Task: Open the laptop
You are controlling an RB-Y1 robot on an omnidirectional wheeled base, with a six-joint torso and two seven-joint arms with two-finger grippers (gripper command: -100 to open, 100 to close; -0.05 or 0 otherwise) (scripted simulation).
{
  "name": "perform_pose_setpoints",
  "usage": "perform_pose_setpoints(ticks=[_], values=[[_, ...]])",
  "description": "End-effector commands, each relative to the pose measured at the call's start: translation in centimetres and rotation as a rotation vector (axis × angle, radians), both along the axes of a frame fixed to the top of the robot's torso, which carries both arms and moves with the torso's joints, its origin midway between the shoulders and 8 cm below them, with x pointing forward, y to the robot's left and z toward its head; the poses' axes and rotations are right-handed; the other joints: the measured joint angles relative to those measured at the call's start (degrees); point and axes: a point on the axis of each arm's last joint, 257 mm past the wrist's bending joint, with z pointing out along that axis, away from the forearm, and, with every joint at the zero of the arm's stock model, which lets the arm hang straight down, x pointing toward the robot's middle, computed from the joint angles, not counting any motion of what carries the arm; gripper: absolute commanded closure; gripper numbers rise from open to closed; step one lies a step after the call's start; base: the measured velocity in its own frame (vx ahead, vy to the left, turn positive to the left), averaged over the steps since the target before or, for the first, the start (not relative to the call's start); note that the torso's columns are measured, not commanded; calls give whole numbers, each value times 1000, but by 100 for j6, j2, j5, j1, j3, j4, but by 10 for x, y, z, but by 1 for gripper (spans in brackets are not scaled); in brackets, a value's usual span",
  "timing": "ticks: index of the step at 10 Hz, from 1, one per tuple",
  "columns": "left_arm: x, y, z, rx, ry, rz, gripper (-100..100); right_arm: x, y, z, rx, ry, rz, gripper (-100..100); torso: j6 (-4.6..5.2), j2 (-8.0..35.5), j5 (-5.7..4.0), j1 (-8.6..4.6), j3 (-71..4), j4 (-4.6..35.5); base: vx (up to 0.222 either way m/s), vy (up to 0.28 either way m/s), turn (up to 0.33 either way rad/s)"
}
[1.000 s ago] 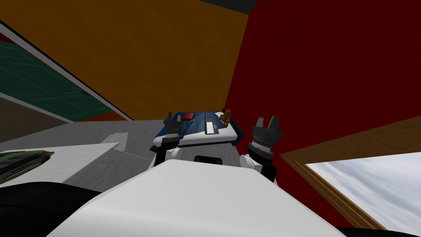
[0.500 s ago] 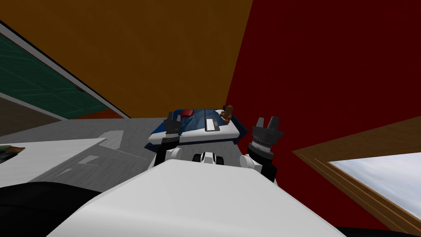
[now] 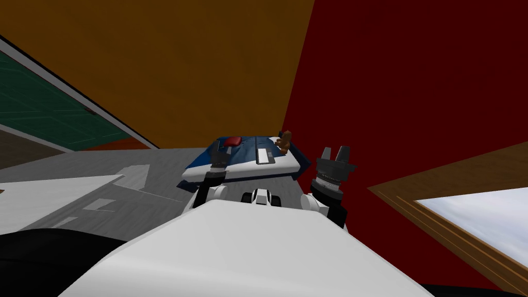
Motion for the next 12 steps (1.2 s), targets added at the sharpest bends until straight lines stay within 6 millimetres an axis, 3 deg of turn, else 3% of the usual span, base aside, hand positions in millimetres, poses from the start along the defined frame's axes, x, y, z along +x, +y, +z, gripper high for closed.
perform_pose_setpoints(ticks=[1,12], values=[[12,-1,-19,-16,38,-38,-100,0,0,0,0,0,0,0,0,0,0,1,0,1,34,-5,-64],[60,5,-110,-219,197,-124,-100,0,0,0,0,0,0,0,0,2,0,-2,1,1,37,-4,-59]])
